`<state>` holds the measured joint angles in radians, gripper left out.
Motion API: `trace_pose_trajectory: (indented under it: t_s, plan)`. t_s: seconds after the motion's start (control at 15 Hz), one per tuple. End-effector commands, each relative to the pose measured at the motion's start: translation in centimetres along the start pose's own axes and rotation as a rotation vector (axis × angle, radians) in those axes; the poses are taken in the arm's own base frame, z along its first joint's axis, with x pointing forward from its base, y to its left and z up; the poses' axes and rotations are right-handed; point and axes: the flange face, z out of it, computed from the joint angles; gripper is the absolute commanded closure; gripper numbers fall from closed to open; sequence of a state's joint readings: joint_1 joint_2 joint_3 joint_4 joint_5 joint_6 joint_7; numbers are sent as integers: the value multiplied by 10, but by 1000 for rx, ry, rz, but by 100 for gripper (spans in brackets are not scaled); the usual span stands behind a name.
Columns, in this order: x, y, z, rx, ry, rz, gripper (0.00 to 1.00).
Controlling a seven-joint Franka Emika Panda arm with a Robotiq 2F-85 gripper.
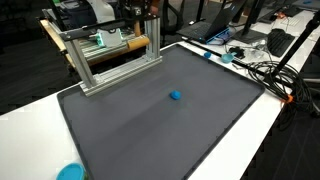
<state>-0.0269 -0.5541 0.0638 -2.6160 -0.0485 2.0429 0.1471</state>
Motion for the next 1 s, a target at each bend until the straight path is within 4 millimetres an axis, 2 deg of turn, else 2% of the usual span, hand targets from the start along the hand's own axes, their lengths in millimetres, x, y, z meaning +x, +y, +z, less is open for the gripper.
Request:
trace_pose_trajectory:
  t_s: [0.0,0.27,0.4,0.47,0.53,0.67,0.73,0.8,0.87,0.93]
  plan:
    - [-6,2,-7,8,2,-22,2]
    - [-16,7,-7,27,18,-61,0]
    - [-19,9,-7,37,27,-77,10]
    - [-21,10,-6,39,28,-89,20]
    - [-22,10,-5,40,32,-97,20]
    - [-24,10,-5,46,48,-114,35]
    - [-25,9,-4,46,52,-121,38]
    - [-25,9,-4,46,58,-125,58]
    - [-25,11,-4,46,63,-126,62]
    - [-26,11,-4,47,72,-124,62]
